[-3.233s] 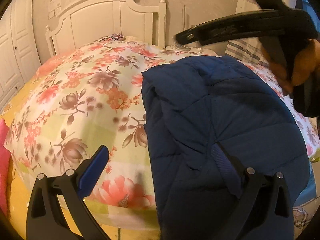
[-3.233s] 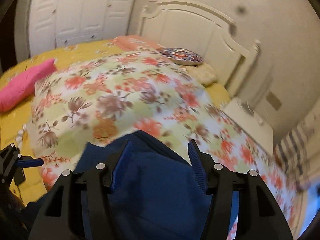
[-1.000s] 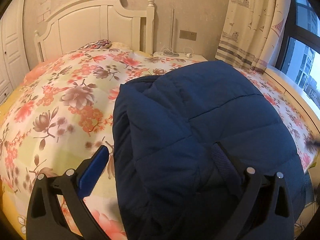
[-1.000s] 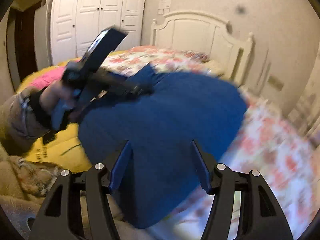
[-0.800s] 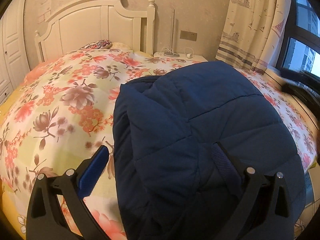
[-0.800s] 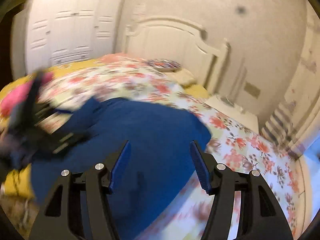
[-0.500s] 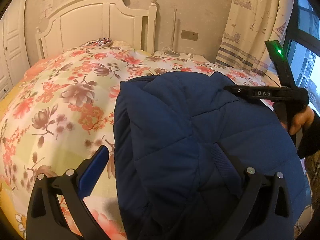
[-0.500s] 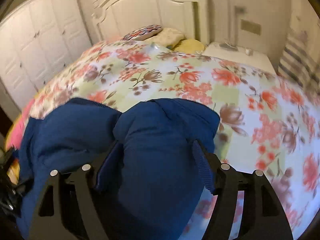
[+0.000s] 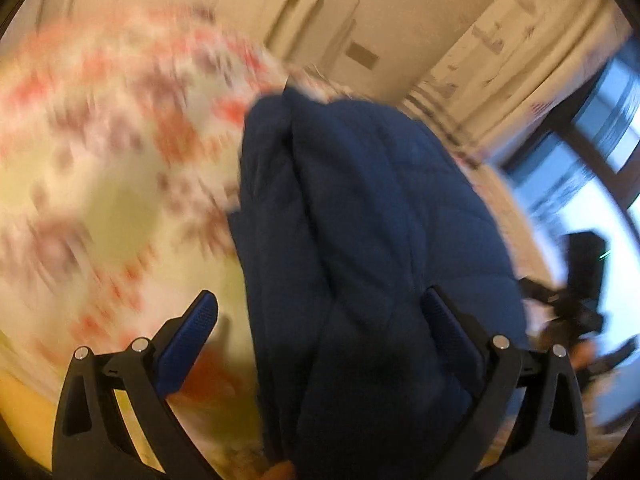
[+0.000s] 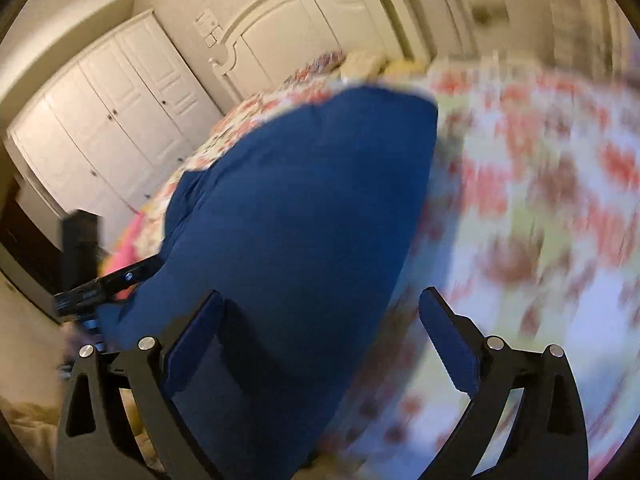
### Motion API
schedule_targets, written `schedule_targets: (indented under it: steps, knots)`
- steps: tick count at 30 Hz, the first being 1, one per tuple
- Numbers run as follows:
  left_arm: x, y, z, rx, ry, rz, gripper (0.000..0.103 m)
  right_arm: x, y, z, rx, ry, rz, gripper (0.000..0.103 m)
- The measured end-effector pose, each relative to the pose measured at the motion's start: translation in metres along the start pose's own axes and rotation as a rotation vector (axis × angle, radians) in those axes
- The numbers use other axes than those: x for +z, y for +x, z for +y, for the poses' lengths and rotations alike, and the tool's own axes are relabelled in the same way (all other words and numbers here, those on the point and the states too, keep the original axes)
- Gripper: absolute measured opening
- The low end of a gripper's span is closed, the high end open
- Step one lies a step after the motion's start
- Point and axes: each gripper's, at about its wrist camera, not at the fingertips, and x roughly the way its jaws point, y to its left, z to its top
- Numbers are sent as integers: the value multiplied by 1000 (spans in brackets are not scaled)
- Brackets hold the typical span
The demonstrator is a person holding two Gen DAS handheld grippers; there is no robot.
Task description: Fold large clothes
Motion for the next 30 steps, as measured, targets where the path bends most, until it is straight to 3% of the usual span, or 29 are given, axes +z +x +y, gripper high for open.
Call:
schedule_targets:
  steps: [5,6,12,15,19,24,30]
  knots:
    - [-14,9,20,-163,-86,78,101,-20,13,5,165,32,66,99]
    - [-16,12,24,-211,-110,76,101,-21,16,8,162,23,77,99]
    - [-19,25,14,-292,-87,87,101,-23,23,15,146,8,88,98]
    - [-21,29,7,-335,-90,77,83,-31,14,26,109,-60,7,82]
    - [-26,21,-9,-319,-46,-11,64,-43,4,35,62,-119,-101,71]
    - [-10,26,-36,-338,-24,-76,60,-33,-17,39,-11,-174,-245,63]
    - [54,71,-81,-349,44,-109,59,7,-39,3,-137,-171,-343,60]
